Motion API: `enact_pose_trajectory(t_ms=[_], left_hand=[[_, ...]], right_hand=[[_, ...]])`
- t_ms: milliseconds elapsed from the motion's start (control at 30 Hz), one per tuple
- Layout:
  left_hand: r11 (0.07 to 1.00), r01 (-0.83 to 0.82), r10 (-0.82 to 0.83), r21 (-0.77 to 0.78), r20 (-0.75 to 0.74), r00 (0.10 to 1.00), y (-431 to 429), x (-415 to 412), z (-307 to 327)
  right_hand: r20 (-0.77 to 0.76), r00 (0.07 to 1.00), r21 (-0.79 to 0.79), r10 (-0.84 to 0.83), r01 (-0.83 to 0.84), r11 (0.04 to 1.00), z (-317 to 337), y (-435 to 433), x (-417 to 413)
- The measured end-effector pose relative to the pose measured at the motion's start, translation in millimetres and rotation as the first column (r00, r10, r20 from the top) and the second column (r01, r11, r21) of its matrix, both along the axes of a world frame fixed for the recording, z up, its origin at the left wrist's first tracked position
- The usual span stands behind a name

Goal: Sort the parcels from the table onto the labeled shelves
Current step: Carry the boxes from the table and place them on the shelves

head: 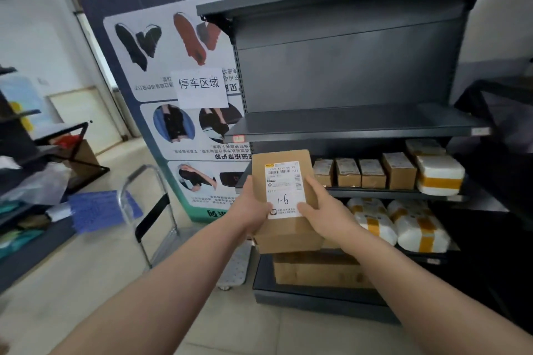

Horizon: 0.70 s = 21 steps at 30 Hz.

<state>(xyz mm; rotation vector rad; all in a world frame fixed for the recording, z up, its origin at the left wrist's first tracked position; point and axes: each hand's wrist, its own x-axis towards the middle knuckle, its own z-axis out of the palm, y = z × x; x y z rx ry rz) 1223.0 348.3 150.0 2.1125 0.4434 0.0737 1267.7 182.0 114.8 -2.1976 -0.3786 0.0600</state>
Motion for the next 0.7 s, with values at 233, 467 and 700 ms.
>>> enact_pose_trajectory(t_ms=[233,467,700], left_hand=[[1.000,0.027,-0.026,-0.011,0.104,0.994,73.1,95.8,25.1],[0.996,0.076,-0.086,0.053,0.220,0.972,147.5,205.9,65.2],[0.997,0.065,-0.047,-0.038,0.357,0.933,194.9,300.3,90.9]], right_hand=[[0.077,0.997,-0.001,-0.002,0.002,1.000,26.4,72.6,95.1],[0.129,0.990,0.031,-0.049,0.046,0.998,74.7,143.9,201.0],[0.159,0.986,0.203,-0.052,0.019,0.979,95.4,199.8,287.4]])
